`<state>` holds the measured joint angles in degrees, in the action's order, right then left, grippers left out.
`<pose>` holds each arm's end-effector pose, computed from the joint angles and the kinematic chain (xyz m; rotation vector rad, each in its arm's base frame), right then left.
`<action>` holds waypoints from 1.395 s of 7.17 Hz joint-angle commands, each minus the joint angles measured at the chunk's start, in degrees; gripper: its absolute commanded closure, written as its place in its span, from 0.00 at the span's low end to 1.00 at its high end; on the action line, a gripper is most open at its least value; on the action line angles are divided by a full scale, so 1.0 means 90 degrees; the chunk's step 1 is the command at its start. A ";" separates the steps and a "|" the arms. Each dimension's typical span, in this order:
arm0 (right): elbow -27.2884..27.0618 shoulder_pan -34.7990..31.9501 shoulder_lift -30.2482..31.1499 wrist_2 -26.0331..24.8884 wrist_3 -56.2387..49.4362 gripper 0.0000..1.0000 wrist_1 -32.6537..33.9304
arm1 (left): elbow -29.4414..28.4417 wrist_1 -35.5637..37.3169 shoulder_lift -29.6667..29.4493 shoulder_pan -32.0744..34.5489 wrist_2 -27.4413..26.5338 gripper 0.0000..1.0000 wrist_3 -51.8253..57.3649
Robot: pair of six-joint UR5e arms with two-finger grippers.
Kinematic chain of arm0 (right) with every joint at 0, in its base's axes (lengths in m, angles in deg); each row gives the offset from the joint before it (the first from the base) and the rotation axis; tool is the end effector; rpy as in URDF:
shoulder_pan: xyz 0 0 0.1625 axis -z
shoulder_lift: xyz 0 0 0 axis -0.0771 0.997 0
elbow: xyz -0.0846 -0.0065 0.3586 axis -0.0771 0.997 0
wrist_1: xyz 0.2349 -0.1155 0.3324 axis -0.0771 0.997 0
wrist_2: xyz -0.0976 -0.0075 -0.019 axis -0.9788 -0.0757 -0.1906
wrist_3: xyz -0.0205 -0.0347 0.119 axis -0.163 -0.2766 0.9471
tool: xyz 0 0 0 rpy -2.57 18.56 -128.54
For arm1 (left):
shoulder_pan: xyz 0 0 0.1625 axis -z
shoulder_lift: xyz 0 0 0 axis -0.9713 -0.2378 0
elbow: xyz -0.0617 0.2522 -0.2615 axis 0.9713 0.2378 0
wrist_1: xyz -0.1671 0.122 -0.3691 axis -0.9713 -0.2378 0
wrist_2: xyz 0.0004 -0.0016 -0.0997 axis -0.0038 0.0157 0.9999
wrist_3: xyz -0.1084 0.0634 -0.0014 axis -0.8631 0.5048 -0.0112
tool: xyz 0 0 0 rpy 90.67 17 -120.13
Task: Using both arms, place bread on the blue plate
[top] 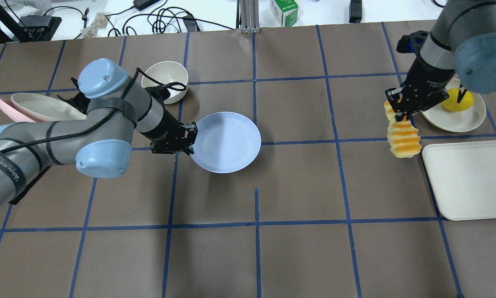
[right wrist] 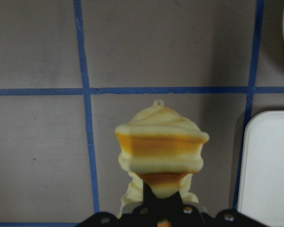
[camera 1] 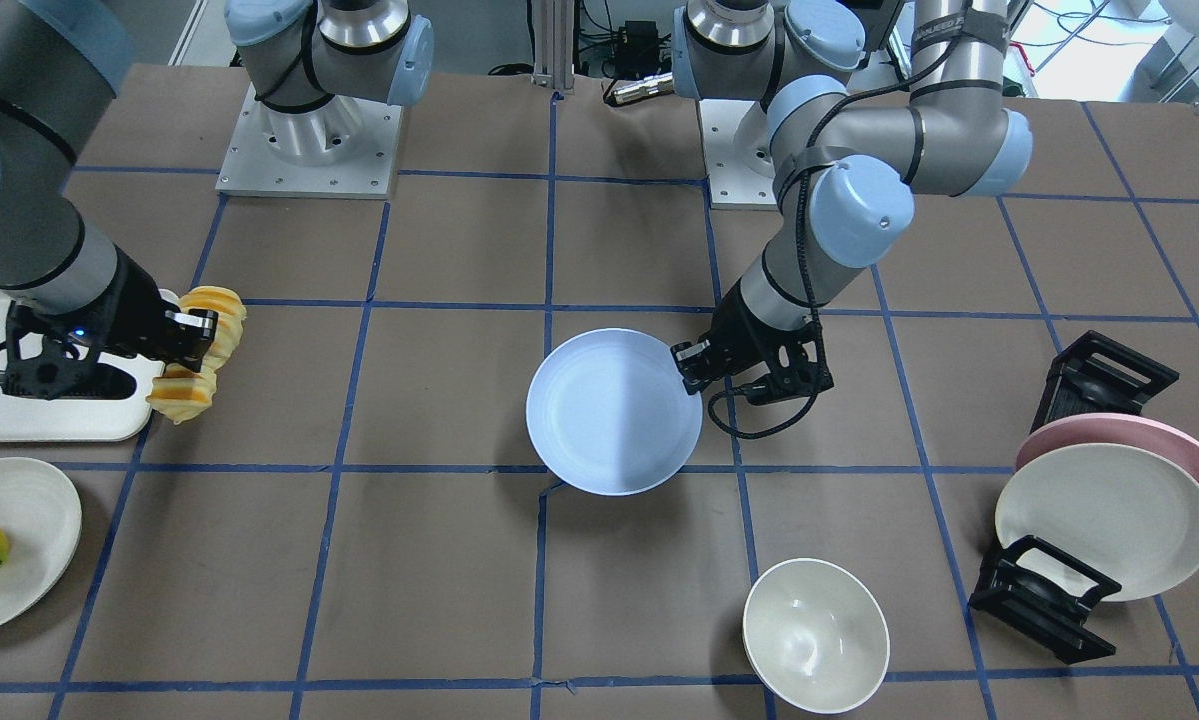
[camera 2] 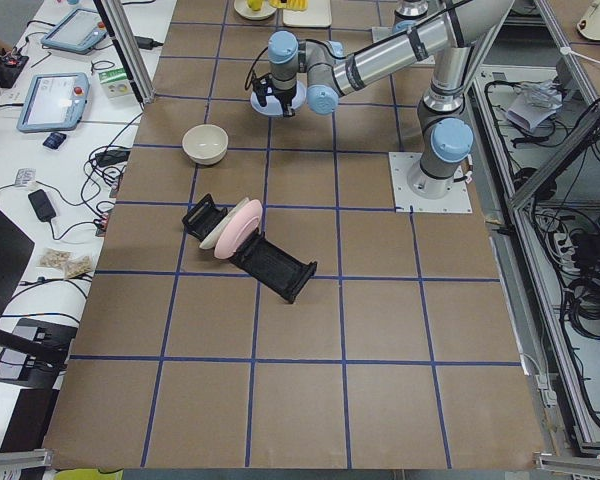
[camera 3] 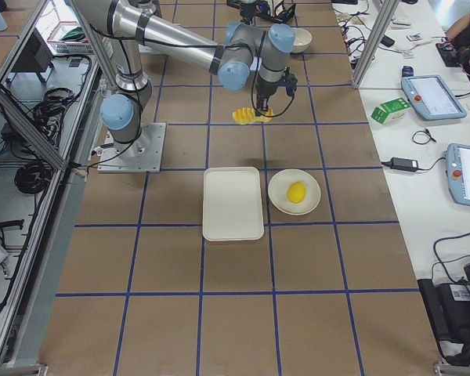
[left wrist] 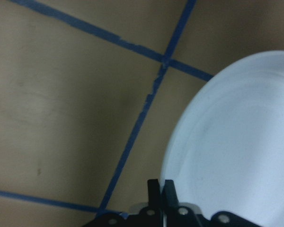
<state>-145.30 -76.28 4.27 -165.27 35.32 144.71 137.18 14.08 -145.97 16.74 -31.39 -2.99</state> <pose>0.0455 -0.5395 0.2724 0.0154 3.1245 0.1994 -0.1903 -0.4866 0.1682 0.4375 -2.8534 -0.0296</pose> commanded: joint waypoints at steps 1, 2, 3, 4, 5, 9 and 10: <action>0.0102 -0.0719 -0.0167 0.0029 0.1042 1.00 0.0067 | 0.0133 0.0889 -0.0346 0.0721 -0.0061 1.00 -0.0430; 0.0083 -0.0779 -0.0177 0.0087 0.1045 1.00 0.0077 | 0.0173 0.0968 -0.0463 0.0723 -0.0061 1.00 -0.0527; 0.0102 -0.0856 -0.0206 0.0252 0.1064 1.00 0.0222 | 0.0192 0.0968 -0.0503 0.0723 -0.0080 0.95 -0.0518; 0.0102 -0.1002 -0.0264 0.0254 0.1064 1.00 0.0378 | 0.0096 0.1075 -0.0522 0.0713 -0.0081 0.06 -0.0460; 0.0141 -0.1245 -0.0390 0.0263 0.1238 1.00 0.0438 | 0.0037 0.1395 -0.0339 0.0665 -0.0090 0.00 -0.0421; 0.0872 -0.2563 -0.1307 0.0545 0.3071 1.00 0.0692 | -0.1304 -0.1506 0.0589 0.0013 -0.0187 0.00 0.0258; 0.0903 -0.2885 -0.1561 0.0566 0.3231 1.00 0.1089 | -0.1949 -0.2672 0.0803 -0.0212 -0.0372 0.00 0.0959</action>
<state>-138.00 -98.54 -6.99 -160.83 61.10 151.74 126.43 3.31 -141.28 17.24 -33.18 -0.66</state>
